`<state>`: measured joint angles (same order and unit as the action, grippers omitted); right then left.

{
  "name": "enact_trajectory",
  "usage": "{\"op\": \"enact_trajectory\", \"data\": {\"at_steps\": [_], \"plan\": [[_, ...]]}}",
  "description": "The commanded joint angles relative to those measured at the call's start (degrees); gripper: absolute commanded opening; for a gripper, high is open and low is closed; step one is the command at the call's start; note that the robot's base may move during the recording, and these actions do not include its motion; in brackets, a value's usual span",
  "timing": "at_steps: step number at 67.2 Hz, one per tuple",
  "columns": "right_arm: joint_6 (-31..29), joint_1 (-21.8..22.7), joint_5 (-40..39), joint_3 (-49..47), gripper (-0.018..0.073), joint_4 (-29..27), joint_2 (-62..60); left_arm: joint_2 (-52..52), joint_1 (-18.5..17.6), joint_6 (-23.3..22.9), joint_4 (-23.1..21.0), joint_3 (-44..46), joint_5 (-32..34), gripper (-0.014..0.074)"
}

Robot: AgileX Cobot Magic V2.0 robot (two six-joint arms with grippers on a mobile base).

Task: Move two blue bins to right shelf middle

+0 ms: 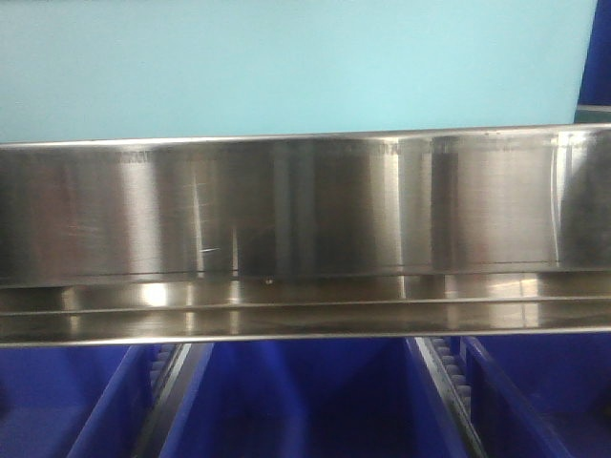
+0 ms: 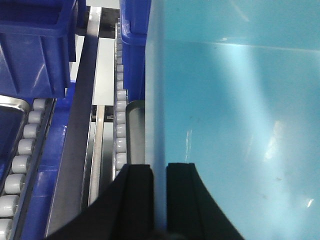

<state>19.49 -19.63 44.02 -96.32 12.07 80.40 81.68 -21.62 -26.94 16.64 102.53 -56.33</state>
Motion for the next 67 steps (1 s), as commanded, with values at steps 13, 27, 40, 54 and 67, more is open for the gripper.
{"op": "enact_trajectory", "data": {"at_steps": [13,27,40,54,67], "plan": [[-0.6,0.3,-3.4,-0.8,-0.0167,1.5,-1.1,-0.7,0.3,-0.4,2.2,0.6,2.7,-0.0111],[-0.6,0.3,-4.6,-0.8,-0.0167,1.5,-1.0,-0.7,0.3,-0.4,2.2,0.6,4.0,-0.0111],[1.5,-1.0,-1.5,-0.8,-0.0141,3.2,-1.2,-0.7,-1.8,-0.1,4.9,0.6,3.5,-0.0111],[11.9,-8.0,3.2,0.0,-0.0141,17.8,-1.3,-2.0,-8.2,-5.8,13.5,-2.2,0.4,-0.0111],[16.2,-9.7,1.7,5.2,-0.0141,19.0,-3.1,-5.1,-9.6,-10.9,15.2,-8.7,2.7,-0.0111]]}}
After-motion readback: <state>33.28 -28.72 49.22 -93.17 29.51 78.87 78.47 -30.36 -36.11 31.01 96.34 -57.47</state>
